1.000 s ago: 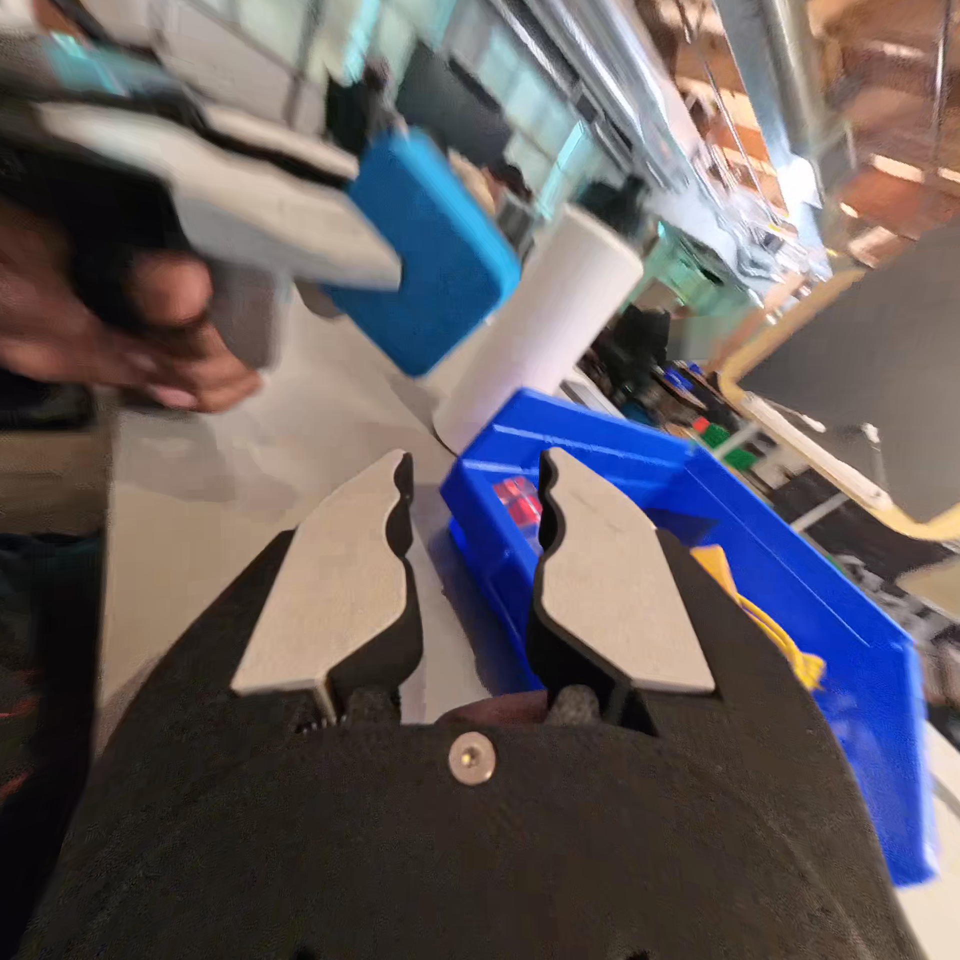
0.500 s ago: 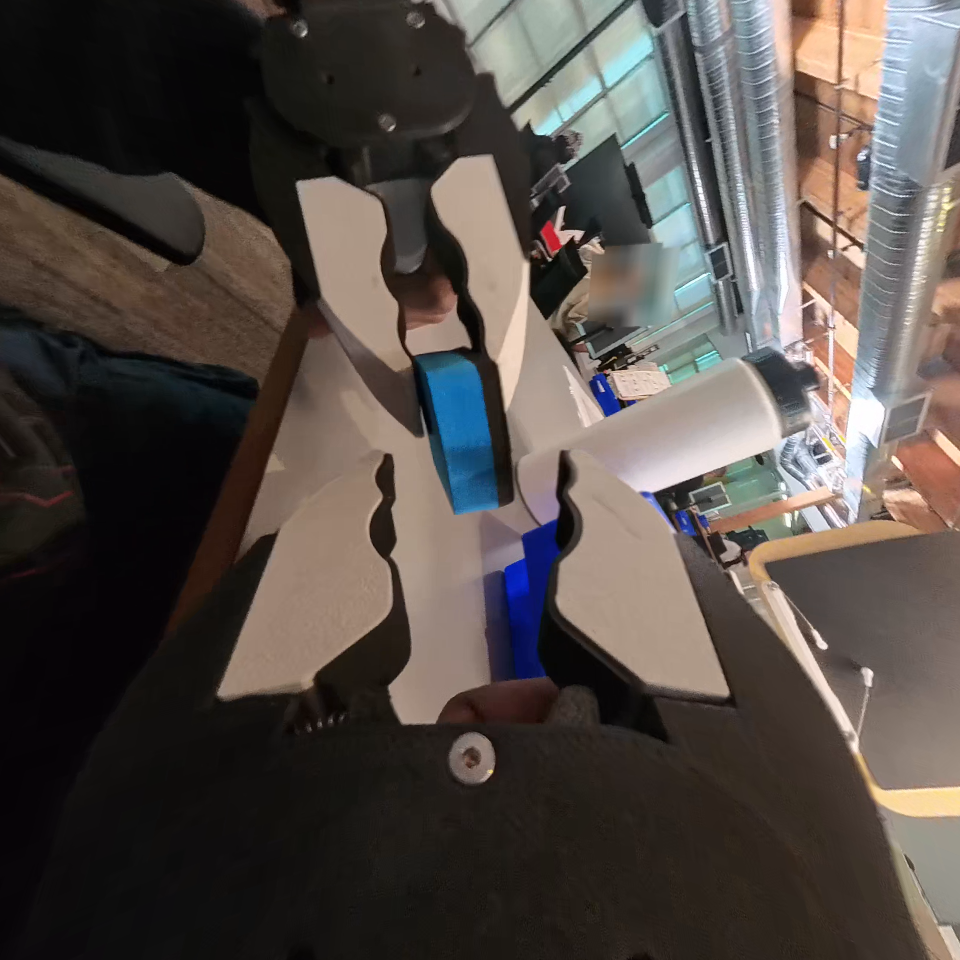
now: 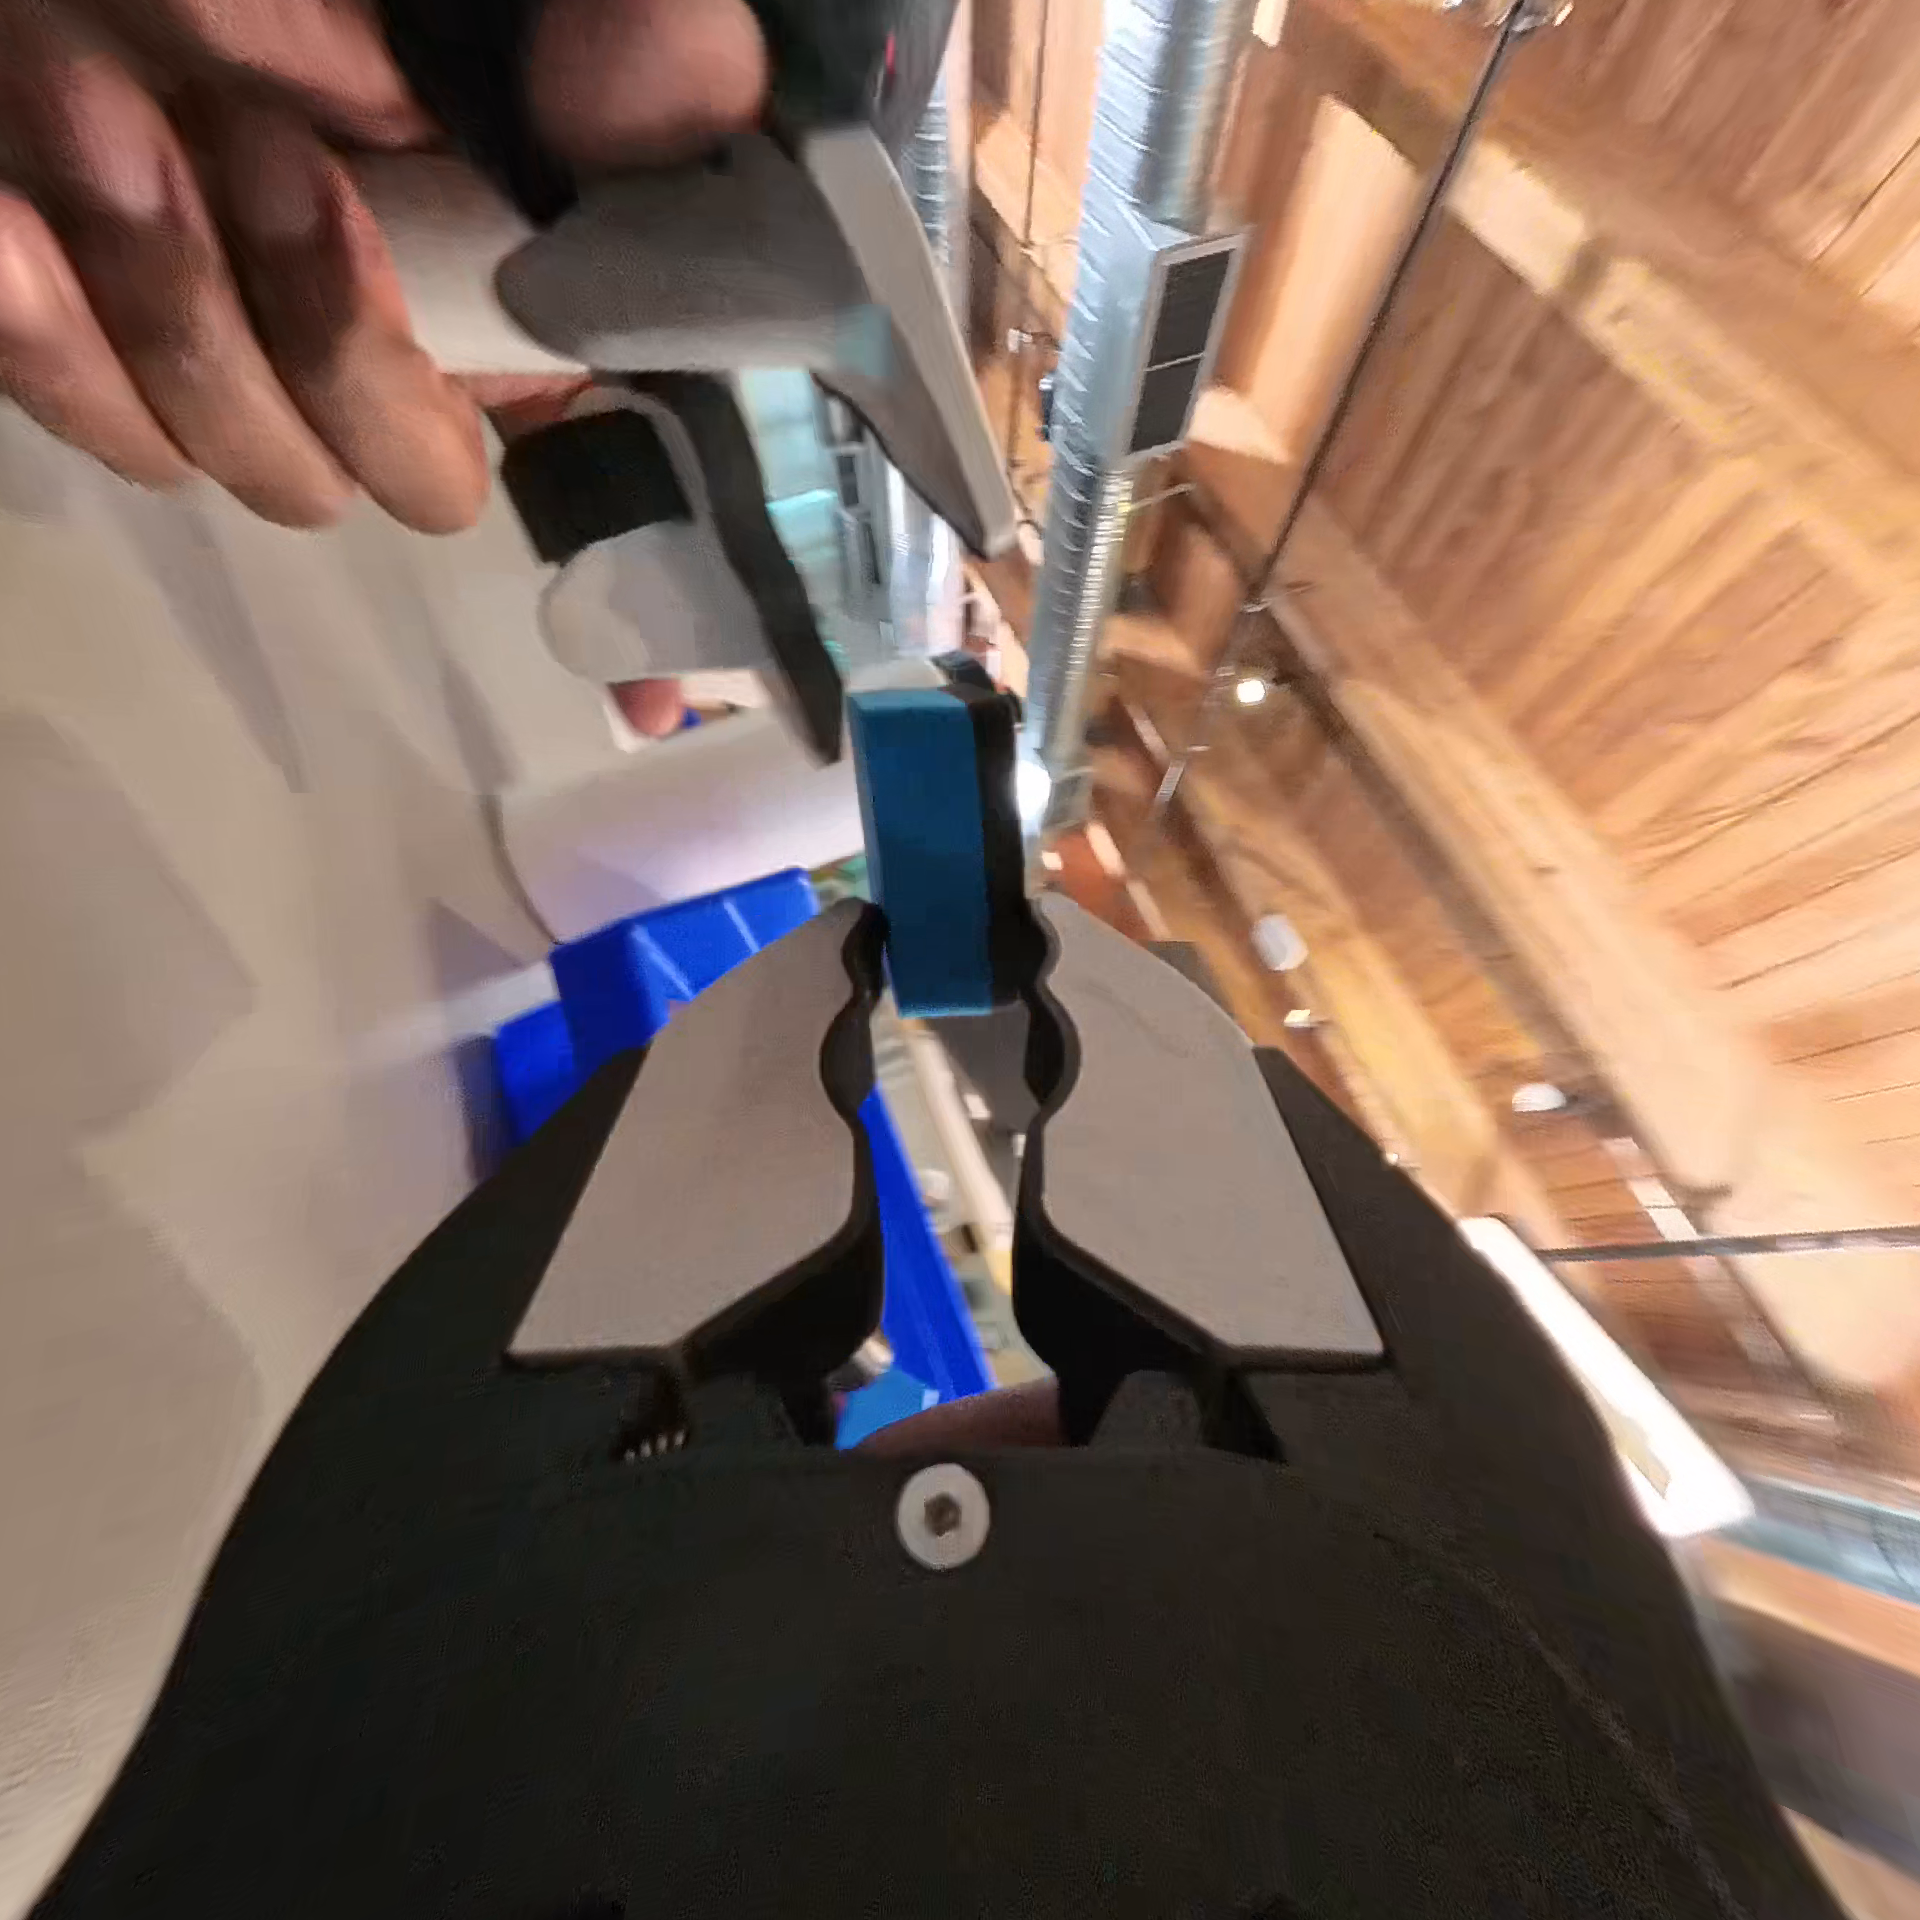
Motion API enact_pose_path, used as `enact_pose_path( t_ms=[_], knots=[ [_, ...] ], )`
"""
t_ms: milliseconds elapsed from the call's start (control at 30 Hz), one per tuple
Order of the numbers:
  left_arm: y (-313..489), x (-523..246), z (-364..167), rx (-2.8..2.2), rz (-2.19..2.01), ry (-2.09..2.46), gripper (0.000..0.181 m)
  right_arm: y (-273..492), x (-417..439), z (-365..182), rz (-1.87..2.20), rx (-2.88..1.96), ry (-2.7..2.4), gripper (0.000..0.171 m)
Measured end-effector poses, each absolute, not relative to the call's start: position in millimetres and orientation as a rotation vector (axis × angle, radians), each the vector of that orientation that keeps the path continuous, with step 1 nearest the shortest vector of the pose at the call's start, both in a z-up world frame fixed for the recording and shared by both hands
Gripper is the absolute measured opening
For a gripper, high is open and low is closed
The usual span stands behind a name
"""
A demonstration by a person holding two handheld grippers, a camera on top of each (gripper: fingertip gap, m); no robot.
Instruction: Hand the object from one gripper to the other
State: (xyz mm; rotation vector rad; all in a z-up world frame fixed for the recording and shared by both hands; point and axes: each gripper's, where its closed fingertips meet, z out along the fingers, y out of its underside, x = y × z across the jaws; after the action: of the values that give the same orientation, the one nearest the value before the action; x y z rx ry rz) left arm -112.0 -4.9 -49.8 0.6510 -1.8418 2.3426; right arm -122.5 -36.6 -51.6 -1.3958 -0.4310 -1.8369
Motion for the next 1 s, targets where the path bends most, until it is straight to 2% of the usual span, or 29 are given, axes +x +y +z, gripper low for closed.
enact_pose_path(
  t_ms=[100,200,300,400,500,600,733,800,867,1000],
  knots=[
    [-12,-110,-56,0.733,2.087,-1.566,0.091,-33,-124,-53,-2.026,-1.351,-0.526,0.025],
    [-20,-113,-65,0.772,1.914,-1.493,0.080,-31,-123,-54,-2.159,-1.322,-0.577,0.025],
    [-30,-123,-71,0.726,1.818,-1.546,0.062,-32,-118,-57,-2.211,-1.344,-0.591,0.025],
    [-37,-129,-72,0.656,1.794,-1.600,0.033,-31,-113,-63,-2.179,-1.397,-0.590,0.025],
    [-37,-120,-69,0.608,1.888,-1.687,0.030,-31,-108,-65,-2.086,-1.449,-0.531,0.026],
    [-34,-106,-69,0.555,2.059,-1.893,0.029,-33,-104,-66,-1.848,-1.515,-0.386,0.037],
    [-25,-102,-55,0.253,2.364,-2.136,0.029,-37,-100,-69,-1.304,-1.589,-0.109,0.050],
    [-24,-111,-53,0.125,2.383,-2.132,0.029,-37,-101,-71,-1.128,-1.604,-0.059,0.058],
    [-23,-114,-52,0.101,2.382,-2.113,0.029,-36,-106,-67,-1.153,-1.577,-0.090,0.065],
    [-25,-115,-51,0.162,2.345,-2.036,0.029,-32,-107,-67,-1.363,-1.567,-0.175,0.071]
  ],
)
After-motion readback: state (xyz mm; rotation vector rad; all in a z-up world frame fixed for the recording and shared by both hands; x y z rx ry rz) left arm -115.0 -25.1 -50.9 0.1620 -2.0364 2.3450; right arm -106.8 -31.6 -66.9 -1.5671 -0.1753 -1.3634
